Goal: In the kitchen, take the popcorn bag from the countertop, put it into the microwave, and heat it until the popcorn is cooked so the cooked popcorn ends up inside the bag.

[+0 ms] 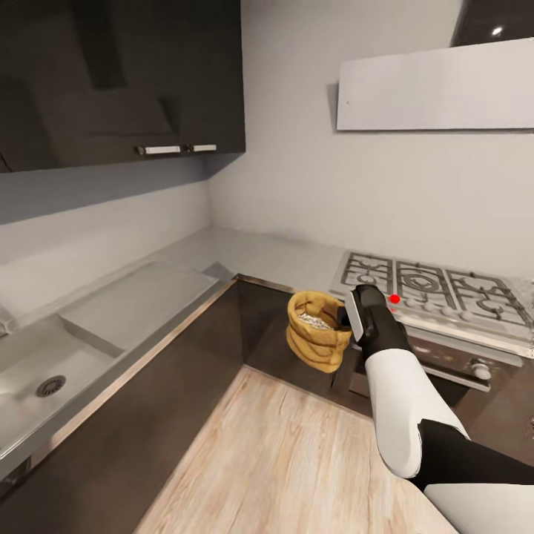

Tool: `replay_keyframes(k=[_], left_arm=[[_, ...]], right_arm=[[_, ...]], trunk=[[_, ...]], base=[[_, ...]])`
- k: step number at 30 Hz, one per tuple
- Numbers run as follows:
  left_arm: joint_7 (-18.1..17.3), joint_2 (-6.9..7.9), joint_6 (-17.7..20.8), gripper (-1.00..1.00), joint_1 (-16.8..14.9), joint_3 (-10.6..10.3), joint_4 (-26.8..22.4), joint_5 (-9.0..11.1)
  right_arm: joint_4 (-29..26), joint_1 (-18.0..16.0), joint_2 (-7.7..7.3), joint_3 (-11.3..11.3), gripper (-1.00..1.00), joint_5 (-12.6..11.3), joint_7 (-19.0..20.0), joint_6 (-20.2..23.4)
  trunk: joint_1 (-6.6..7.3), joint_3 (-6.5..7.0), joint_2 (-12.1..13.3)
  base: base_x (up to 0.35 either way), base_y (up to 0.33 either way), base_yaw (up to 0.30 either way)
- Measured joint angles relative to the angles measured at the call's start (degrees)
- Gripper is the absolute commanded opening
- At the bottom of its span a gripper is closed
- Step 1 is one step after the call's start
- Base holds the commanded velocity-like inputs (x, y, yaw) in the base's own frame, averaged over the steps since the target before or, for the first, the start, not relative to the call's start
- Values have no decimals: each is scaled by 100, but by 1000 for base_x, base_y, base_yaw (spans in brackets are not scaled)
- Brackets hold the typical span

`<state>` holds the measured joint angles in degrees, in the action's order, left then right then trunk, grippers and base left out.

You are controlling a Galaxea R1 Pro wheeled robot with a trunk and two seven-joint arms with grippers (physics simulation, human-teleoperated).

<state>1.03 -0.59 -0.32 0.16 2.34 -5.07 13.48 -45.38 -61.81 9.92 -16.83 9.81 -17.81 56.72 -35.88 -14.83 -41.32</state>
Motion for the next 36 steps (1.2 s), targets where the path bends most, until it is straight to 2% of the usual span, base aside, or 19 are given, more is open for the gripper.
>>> replay_keyframes(k=[19, 31, 36], left_arm=[[0, -3, 0, 100, 0, 0, 7, 0], [0, -9, 0, 100, 0, 0, 7, 1], [2, -9, 0, 100, 0, 6, 1, 2]], right_arm=[[68, 0, 0, 1, -100, -8, 0, 45], [74, -1, 1, 1, -100, -7, -1, 68], [68, 1, -1, 1, -100, 16, -15, 63]], trunk=[[0, 153, 0], [0, 159, 0], [0, 160, 1]], base=[[0, 0, -165], [0, 0, -9], [0, 0, -224]])
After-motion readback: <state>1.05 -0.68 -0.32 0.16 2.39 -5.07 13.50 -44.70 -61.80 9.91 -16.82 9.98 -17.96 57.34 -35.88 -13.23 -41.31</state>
